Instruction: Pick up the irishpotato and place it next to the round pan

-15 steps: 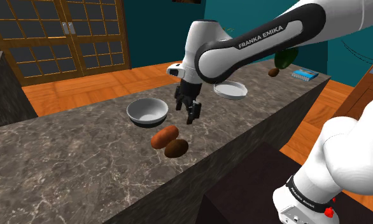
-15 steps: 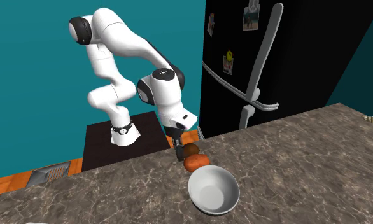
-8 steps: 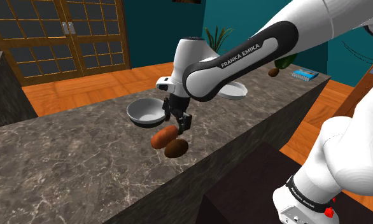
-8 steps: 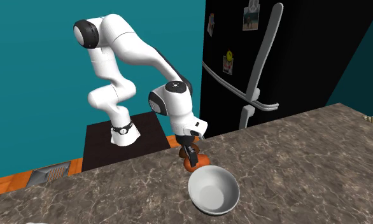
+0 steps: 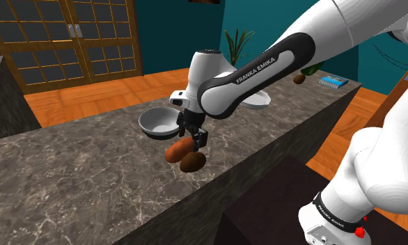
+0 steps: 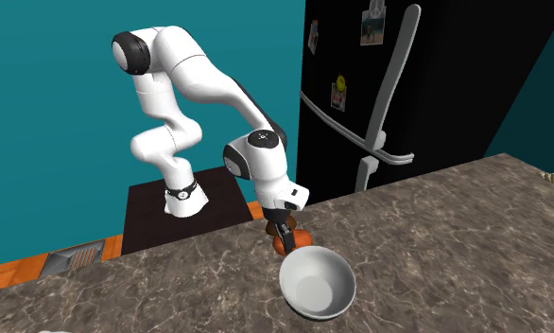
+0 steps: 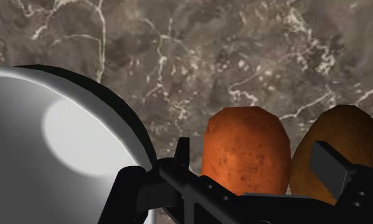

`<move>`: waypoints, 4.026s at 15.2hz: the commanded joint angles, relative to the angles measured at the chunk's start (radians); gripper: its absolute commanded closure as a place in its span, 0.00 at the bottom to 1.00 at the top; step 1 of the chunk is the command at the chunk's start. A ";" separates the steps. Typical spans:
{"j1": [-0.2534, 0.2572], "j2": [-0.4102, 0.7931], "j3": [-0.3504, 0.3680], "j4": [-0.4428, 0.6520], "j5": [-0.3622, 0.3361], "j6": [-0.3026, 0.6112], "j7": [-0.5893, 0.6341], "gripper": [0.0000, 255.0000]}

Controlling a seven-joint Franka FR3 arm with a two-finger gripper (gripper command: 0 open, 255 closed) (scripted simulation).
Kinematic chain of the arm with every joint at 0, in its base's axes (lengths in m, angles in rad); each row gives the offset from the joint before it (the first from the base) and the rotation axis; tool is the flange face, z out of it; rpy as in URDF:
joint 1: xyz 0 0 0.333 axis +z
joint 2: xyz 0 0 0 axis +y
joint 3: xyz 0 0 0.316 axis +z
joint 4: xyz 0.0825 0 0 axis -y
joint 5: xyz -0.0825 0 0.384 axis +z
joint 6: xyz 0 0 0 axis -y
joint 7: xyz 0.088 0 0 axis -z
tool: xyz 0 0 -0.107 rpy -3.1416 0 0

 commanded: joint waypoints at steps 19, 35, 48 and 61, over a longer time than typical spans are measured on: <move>-0.001 -0.051 -0.001 0.029 -0.001 -0.081 0.005 1.00; -0.004 -0.151 -0.006 0.146 -0.007 -0.298 0.019 1.00; -0.074 -0.340 -0.119 0.016 -0.008 -0.373 -0.156 1.00; -0.212 -0.504 -0.341 -0.105 -0.098 -0.439 -0.453 1.00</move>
